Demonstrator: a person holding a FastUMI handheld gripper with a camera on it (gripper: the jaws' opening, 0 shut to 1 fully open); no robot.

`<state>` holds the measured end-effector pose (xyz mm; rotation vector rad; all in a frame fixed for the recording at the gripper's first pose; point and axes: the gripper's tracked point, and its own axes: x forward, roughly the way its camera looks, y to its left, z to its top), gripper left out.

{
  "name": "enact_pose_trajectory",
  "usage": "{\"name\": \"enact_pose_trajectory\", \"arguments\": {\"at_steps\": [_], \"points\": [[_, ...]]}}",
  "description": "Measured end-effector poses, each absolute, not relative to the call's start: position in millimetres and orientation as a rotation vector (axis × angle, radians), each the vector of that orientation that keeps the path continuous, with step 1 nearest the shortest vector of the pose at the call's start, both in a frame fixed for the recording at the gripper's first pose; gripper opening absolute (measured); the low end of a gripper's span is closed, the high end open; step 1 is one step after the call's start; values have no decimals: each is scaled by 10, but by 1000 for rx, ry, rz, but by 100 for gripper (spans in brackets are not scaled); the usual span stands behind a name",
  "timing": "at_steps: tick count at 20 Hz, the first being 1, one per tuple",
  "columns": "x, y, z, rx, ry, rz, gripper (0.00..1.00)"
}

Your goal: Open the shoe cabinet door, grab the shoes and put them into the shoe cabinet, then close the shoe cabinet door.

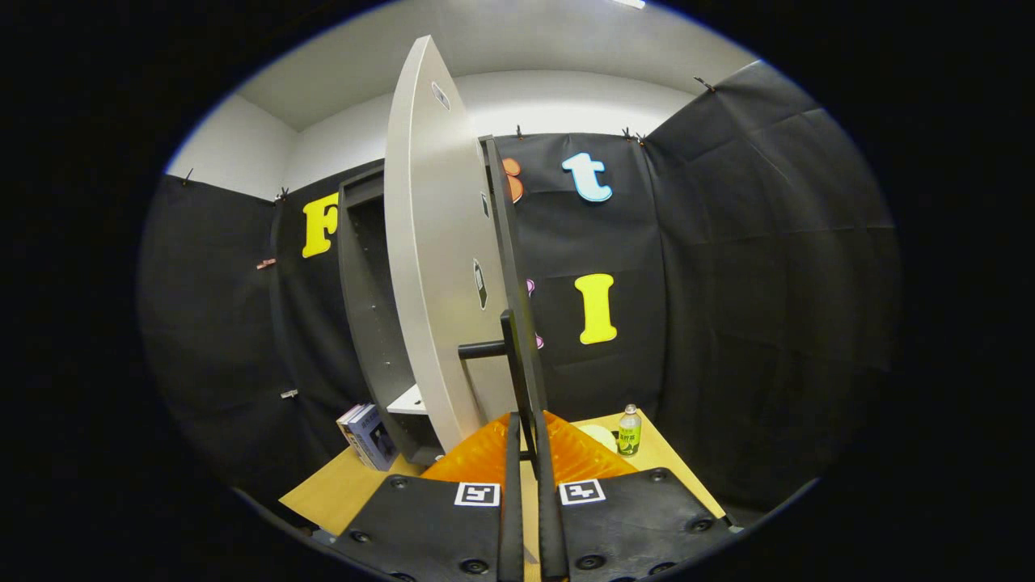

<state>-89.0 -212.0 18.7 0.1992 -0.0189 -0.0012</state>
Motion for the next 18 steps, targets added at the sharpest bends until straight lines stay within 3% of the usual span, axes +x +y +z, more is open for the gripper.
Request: {"name": "enact_pose_trajectory", "arguments": {"at_steps": [1, 5, 9, 13, 17, 18], "points": [[-925, -2119, 163, 196, -17, -14, 18], [-1116, -2095, 153, 193, -22, -55, 18], [-1369, -1863, 173, 212, -40, -45, 28], [-1499, -1403, -9, 187, 2, 16, 78], [-1442, -811, -592, 187, 156, 91, 98], [-1396, -672, -751, 203, 199, 110, 98]]}}
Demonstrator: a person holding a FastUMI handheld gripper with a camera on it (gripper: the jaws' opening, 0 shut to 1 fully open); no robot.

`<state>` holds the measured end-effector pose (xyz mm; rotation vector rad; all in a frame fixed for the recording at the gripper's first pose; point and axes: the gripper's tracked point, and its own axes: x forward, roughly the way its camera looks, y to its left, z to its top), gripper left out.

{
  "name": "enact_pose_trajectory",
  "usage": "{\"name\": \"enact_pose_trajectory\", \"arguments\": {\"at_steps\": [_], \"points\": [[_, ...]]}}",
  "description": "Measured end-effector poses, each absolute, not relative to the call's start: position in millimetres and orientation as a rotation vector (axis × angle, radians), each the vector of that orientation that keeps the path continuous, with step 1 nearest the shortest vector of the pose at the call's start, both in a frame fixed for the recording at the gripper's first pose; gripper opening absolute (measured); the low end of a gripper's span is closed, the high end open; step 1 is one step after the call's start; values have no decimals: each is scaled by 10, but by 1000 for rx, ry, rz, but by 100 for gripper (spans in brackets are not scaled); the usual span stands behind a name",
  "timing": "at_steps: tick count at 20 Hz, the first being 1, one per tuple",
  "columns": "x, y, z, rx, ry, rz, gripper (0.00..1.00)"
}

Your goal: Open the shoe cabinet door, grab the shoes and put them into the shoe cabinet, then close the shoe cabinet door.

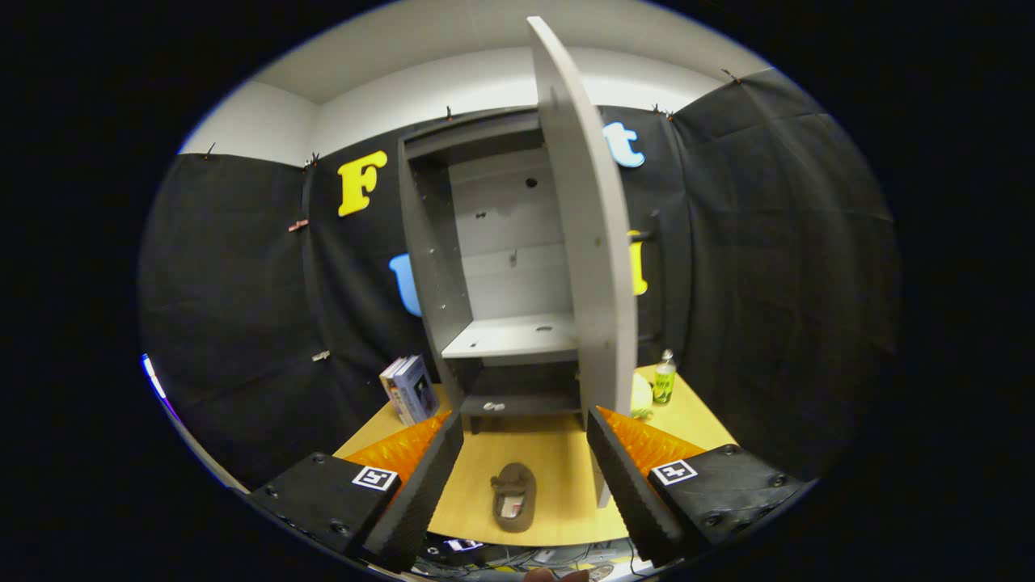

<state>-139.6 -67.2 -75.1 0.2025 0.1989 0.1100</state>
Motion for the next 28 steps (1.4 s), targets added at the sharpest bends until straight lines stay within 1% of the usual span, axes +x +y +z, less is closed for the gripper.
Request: {"name": "enact_pose_trajectory", "arguments": {"at_steps": [4, 8, 13, 21, 25, 26, 27, 28], "points": [[-1211, -277, -1487, 247, 358, 160, 98], [-912, -95, -2309, 188, 495, 153, 98], [-747, 62, -3219, 175, 634, 140, 99], [-294, 189, -4227, 158, 709, 112, 98], [-77, 246, -4457, 171, 702, 100, 98], [-16, 245, -4496, 163, 697, 94, 96], [66, 259, -4533, 159, 686, 87, 90], [157, 275, -4566, 154, 670, 79, 89]]}}
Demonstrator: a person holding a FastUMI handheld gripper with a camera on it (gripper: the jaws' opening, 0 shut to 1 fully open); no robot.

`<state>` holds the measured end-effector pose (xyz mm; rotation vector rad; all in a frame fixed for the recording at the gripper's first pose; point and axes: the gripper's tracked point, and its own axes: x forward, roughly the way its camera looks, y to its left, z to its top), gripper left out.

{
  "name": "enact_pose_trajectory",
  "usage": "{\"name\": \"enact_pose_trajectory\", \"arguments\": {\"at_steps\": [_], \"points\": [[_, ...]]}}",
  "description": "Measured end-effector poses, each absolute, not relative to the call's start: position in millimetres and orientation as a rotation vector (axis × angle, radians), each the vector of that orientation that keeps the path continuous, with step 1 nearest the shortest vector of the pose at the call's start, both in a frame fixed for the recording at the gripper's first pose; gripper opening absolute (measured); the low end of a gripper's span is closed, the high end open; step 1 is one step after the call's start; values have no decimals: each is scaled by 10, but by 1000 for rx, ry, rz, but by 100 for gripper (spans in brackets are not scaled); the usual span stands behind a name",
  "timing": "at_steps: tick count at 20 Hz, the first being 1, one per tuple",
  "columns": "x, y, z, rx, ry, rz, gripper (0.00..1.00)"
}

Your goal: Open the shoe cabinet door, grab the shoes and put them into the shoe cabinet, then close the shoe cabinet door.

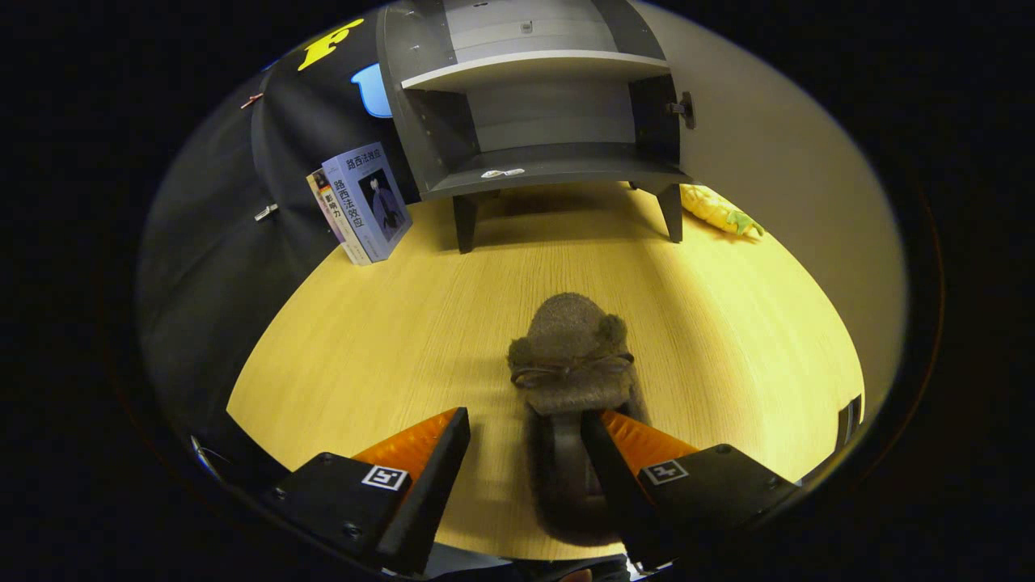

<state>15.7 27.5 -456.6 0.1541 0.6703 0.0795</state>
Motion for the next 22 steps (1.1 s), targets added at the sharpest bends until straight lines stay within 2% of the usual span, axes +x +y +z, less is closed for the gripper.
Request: {"name": "enact_pose_trajectory", "arguments": {"at_steps": [2, 3, 5, 7, 8, 9, 13, 22], "points": [[318, 265, -4675, 127, 652, 57, 85], [364, 263, -4768, 119, 663, 48, 76], [452, 149, -4813, 106, 651, -10, 48], [518, 183, -4773, 147, 653, -9, 19], [514, 181, -4741, 151, 650, -12, 19], [498, 166, -4704, 141, 644, -5, 6], [502, 105, -4231, 175, 607, 3, 6], [662, 10, -2411, 229, 503, 10, 6]]}}
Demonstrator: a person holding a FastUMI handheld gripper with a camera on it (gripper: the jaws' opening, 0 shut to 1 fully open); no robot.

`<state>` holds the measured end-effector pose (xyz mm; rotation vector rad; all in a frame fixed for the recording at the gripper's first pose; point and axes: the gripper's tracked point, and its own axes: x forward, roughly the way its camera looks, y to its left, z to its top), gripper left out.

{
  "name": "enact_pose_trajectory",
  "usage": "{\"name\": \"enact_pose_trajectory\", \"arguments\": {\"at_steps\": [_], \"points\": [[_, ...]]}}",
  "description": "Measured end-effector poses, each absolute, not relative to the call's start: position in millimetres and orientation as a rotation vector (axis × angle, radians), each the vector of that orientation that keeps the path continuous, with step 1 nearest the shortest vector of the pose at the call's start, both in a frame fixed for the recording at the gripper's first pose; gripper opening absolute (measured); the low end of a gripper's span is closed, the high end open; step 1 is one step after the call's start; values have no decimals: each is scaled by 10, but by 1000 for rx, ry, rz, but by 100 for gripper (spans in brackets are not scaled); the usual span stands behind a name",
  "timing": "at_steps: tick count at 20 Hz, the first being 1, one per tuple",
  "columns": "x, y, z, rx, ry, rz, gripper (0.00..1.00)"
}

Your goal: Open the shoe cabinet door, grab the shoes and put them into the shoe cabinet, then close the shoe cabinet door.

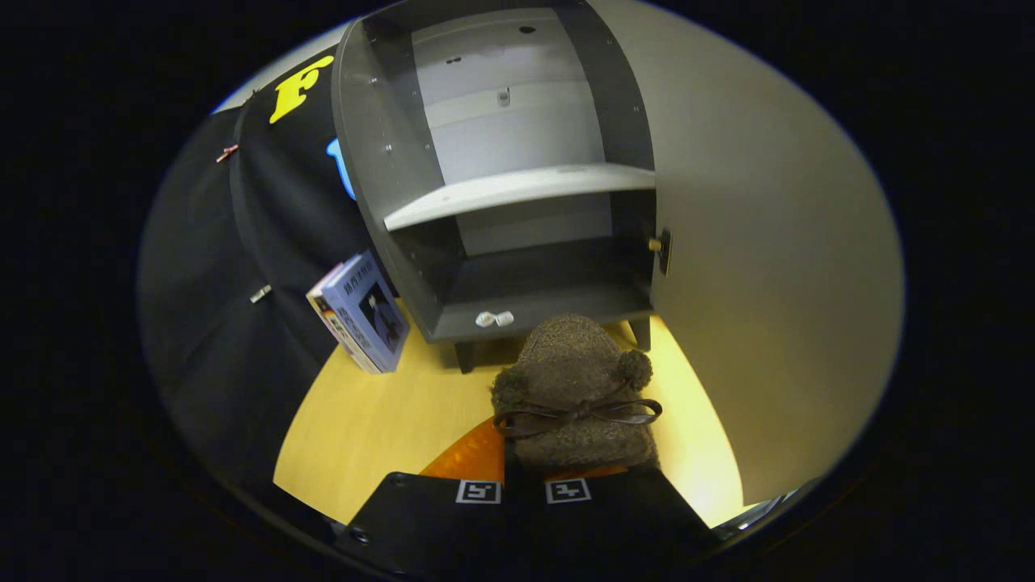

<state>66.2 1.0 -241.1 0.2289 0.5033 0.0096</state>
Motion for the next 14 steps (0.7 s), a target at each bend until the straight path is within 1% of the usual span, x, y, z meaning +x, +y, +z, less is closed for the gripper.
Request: {"name": "enact_pose_trajectory", "arguments": {"at_steps": [4, 8, 12, 14], "points": [[938, -24, -1698, 220, 471, 21, 5], [1438, -43, -1067, 189, 399, 41, 5], [1992, -1, -550, 185, 342, 57, 5], [2300, 38, -445, 182, 336, 64, 5]]}}
